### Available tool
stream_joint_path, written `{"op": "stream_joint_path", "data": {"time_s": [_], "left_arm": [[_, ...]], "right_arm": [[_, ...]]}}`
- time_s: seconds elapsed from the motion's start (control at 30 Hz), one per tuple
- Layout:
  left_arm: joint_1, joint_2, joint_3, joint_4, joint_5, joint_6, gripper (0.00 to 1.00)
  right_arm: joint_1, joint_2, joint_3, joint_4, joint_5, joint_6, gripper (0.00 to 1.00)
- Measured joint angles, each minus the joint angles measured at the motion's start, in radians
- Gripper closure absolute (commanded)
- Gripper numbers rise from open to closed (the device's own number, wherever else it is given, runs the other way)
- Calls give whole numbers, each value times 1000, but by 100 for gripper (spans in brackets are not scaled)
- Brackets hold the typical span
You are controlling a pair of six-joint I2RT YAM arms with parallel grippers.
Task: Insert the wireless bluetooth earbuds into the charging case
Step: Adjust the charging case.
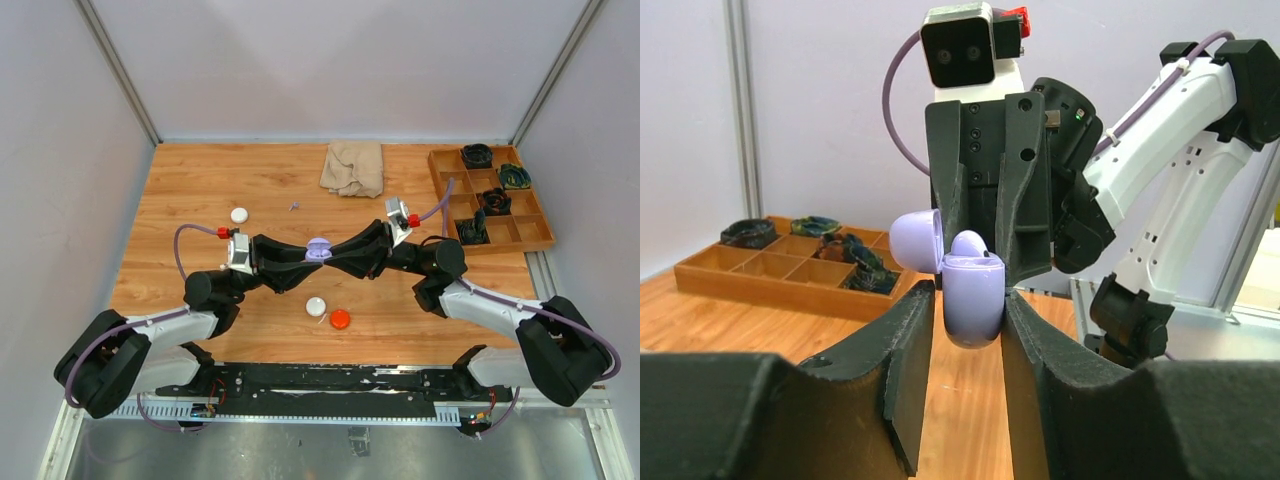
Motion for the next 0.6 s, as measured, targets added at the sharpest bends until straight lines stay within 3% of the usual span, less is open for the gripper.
{"op": "stream_joint_path", "data": {"time_s": [0.47, 0.6], "left_arm": [[15, -17, -28, 0, -16, -69, 63], [17, -25, -33, 0, -19, -79, 70]], "right_arm": [[-1, -26, 0, -67, 0, -31, 99], [-1, -35, 0, -79, 0, -46, 99]]}}
